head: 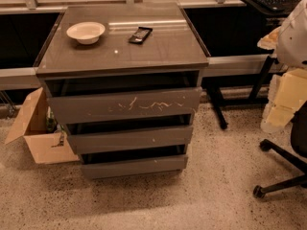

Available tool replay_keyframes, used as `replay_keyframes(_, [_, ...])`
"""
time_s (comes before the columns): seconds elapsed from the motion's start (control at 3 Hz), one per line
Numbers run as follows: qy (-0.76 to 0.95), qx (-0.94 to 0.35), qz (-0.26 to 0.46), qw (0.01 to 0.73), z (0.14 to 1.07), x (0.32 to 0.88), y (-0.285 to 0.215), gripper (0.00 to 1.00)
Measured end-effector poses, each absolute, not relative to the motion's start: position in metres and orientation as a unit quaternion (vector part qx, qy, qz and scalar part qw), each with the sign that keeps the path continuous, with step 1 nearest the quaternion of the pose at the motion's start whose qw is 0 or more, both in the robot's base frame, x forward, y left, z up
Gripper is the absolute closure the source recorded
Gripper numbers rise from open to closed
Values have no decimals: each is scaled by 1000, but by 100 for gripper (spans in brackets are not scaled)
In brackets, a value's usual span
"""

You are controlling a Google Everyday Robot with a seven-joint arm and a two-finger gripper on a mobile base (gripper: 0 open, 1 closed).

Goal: Open bottom drawer

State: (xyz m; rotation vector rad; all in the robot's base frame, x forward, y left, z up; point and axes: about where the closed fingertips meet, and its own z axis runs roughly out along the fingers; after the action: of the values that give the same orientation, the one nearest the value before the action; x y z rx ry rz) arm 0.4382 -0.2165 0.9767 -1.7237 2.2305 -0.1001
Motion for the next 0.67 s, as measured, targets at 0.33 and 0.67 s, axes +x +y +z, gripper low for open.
replay_keyframes(0.33, [781, -603, -35, 160, 977, 438, -216, 0])
replay_keyframes(0.67, [770, -613, -35, 173, 973, 440, -212, 0])
